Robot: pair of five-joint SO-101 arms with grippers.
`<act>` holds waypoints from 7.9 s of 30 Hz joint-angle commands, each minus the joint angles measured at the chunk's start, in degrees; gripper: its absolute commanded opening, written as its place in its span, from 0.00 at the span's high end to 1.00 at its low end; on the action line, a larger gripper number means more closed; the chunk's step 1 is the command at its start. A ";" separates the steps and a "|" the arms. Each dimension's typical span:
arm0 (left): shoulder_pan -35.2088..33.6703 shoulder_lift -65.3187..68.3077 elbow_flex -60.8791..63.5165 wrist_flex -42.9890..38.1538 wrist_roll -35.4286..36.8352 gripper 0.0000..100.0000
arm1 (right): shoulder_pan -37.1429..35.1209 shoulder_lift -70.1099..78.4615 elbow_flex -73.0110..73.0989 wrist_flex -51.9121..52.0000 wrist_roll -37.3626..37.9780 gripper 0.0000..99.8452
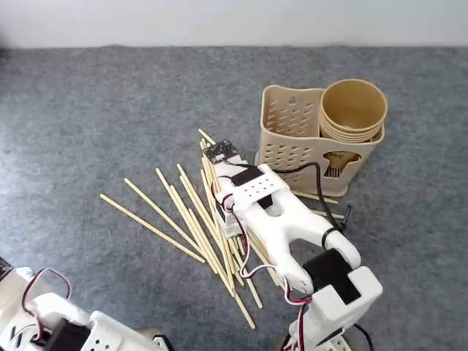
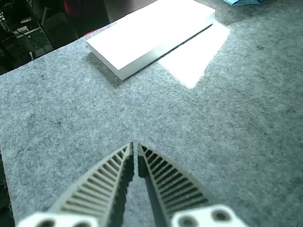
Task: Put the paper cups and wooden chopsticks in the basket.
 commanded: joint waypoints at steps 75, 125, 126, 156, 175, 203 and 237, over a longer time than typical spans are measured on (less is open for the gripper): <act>49.23 -0.70 10.86 -4.75 2.02 0.98 | -4.88 -38.29 8.09 15.87 -5.80 0.99; 49.05 -0.70 11.03 -4.57 0.97 0.98 | 10.33 -60.18 9.93 -30.37 -6.86 0.99; 49.05 -0.70 11.03 -4.57 0.97 0.98 | 11.03 -60.09 8.35 -30.37 -6.86 0.99; 49.05 -0.70 11.03 -4.57 0.97 0.98 | 25.36 -25.01 -15.65 -38.46 -5.54 0.99; 49.05 -0.70 11.03 -4.57 0.97 0.98 | 22.46 -25.10 17.23 -82.59 3.60 0.99; 48.97 -0.70 11.03 -4.57 0.97 0.98 | 21.58 -24.31 26.37 -91.82 3.43 0.99; 48.97 -0.70 11.03 -4.57 0.97 0.98 | 19.74 -45.41 30.77 -74.07 3.60 0.77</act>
